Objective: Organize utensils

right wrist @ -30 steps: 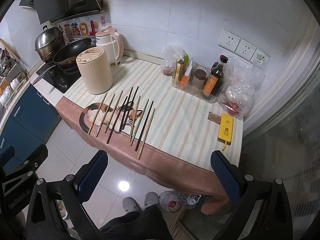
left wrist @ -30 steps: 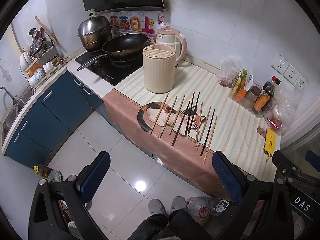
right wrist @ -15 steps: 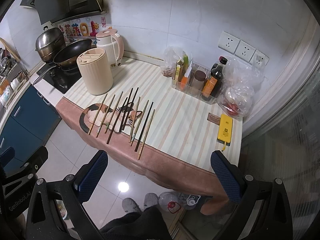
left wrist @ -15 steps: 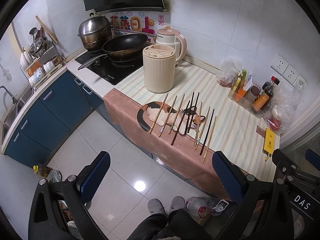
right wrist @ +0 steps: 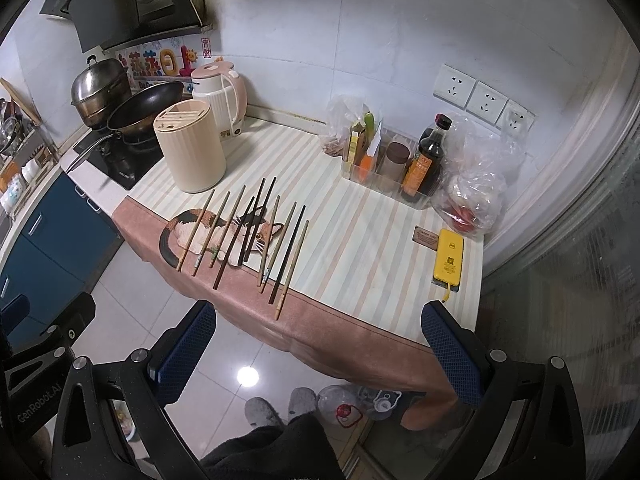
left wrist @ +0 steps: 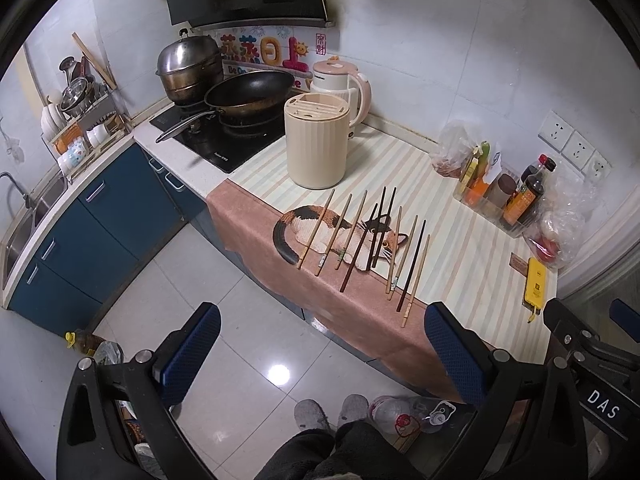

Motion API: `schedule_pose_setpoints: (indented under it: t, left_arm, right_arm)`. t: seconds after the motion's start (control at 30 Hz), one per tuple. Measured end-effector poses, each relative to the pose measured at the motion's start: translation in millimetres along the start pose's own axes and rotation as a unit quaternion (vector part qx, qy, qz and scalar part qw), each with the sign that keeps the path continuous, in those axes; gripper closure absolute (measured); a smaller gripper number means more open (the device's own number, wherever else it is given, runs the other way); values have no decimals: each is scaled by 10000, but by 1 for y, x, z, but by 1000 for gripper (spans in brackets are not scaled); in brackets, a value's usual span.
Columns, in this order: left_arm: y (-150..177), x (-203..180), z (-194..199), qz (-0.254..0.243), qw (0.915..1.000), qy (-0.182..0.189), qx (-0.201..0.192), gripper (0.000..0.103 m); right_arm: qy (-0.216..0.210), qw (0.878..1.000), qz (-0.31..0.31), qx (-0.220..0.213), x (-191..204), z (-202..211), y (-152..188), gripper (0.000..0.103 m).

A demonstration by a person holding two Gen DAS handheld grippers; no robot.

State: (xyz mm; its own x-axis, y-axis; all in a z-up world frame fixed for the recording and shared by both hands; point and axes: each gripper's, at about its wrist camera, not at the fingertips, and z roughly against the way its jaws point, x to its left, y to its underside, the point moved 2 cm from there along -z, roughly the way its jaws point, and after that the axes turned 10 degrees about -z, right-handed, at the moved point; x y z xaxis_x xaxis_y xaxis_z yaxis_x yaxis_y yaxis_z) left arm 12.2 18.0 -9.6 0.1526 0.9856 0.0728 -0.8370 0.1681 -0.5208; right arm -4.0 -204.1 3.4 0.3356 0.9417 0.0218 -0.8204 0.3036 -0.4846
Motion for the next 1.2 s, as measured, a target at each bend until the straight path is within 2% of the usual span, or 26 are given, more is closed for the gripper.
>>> schedule_pose_setpoints:
  t: [0.27, 0.67, 0.8, 1.03, 1.17, 1.2]
  left_arm:
    - [0, -1, 1, 2, 10000, -10, -11, 0]
    - [1, -2, 3, -6, 10000, -18, -25, 0]
    - [1, -5, 1, -29, 10000, -48, -48, 0]
    - [-14, 11, -37, -133, 9979, -467, -439, 0]
    - [-26, 27, -78, -230, 9972, -570, -437, 0]
    - [-28, 29, -88, -275, 9971, -586, -403, 0]
  right_arm:
    - [-14, 10000, -3, -11, 1, 2, -7, 0]
    - [-7, 10000, -12, -39, 0, 3, 3, 0]
    - [-7, 10000, -61, -58, 0, 7, -11, 0]
    - [-131, 9989, -448, -48, 0, -28, -20, 0]
    - [12, 9981, -613, 73, 6, -70, -21, 0]
    - [73, 9978, -639, 124, 8, -81, -18, 3]
